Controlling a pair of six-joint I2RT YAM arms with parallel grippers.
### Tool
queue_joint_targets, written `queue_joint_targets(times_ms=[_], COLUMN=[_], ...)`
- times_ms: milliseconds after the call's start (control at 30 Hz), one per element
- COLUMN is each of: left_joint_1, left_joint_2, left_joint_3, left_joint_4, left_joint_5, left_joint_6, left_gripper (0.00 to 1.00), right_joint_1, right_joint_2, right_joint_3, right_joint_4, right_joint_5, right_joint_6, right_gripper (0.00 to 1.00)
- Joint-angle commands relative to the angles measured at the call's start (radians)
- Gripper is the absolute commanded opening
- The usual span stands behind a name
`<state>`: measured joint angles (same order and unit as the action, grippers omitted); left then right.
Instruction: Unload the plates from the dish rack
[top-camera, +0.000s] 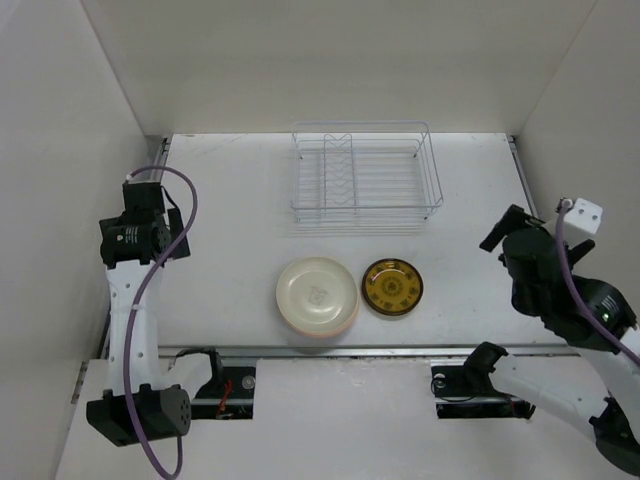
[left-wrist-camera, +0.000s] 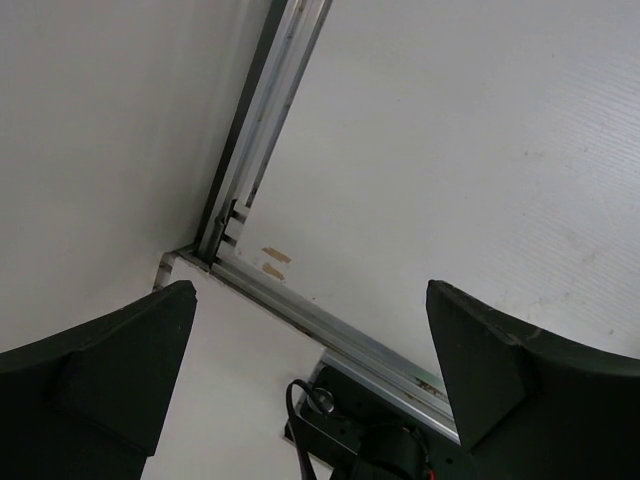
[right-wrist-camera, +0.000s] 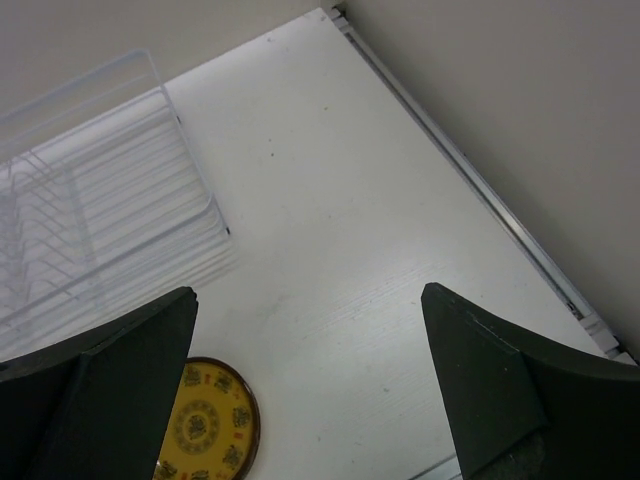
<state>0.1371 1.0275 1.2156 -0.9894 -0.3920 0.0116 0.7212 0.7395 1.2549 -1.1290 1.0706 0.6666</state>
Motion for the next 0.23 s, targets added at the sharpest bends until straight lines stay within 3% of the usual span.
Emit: queue_joint_targets(times_ms=[0, 200], left_joint_1=[0.012, 0.012], left_joint_2=[0.003, 0.028], left_joint_3=[0.059, 0.059], left_joint_4=[-0.014, -0.014], left_joint_5=[0.010, -0.008], left_joint_6=[-0.035, -0.035], left_gripper=[1.00, 1.00], right_joint_1=[0.007, 0.007], right_joint_2=[-0.040, -0.040], right_joint_3=[-0.002, -0.002], right_joint_4=[0.066, 0.084], right_joint_5=[0.060, 0.040], right_joint_6=[-0.039, -0.030], right_gripper=[1.00, 1.00])
